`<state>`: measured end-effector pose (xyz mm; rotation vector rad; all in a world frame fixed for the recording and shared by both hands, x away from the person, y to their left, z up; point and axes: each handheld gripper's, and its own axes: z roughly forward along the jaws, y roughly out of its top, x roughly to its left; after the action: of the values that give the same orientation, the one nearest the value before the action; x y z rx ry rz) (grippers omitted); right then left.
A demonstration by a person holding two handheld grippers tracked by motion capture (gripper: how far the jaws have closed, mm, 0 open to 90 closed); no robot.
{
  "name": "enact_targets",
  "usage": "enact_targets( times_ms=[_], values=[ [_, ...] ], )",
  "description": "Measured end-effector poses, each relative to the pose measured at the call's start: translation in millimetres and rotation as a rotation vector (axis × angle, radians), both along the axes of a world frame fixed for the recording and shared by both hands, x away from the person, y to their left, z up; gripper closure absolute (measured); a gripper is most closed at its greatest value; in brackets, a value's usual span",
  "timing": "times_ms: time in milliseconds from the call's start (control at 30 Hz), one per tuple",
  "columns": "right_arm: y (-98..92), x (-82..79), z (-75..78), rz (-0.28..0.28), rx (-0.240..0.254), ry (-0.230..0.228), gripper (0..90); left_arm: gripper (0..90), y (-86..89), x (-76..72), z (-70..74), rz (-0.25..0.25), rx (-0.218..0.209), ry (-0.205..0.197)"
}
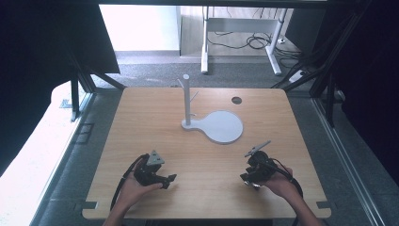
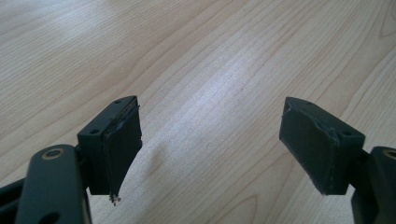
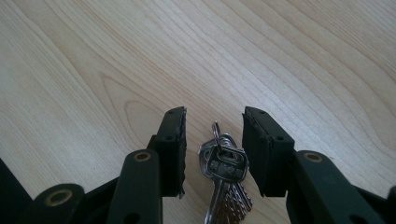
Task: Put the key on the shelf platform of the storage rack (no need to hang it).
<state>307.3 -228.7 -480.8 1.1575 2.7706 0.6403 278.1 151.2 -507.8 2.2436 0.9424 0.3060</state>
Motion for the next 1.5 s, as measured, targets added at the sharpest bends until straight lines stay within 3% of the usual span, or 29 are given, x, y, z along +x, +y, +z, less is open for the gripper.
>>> enact_targets(
  times_ms=[500, 833, 967, 1267, 1500],
  values=[
    [4.1, 6.7, -7.5, -0.011, -0.028, 0.034, 64.4, 21.9, -0.3, 1.1, 0.6, 0.003, -0.041, 0.011],
    [5.3, 9.8, -14.0, -0.022, -0.055, 0.051, 69.8, 21.9, -0.8, 1.1, -0.1, -0.002, -0.036, 0.016],
    [6.4, 11.6, -18.1, -0.022, -0.092, 0.051, 73.0, 21.8, -0.8, 1.7, -1.5, 0.0, -0.032, 0.021],
    [6.7, 10.6, -17.9, -0.012, -0.097, 0.066, 84.9, 21.7, -0.3, 1.9, -1.6, 0.0, -0.031, 0.023],
    [5.5, 9.8, -17.2, 0.009, -0.102, 0.071, 88.3, 21.6, 0.1, 2.5, -2.5, 0.001, -0.026, 0.027]
  ],
)
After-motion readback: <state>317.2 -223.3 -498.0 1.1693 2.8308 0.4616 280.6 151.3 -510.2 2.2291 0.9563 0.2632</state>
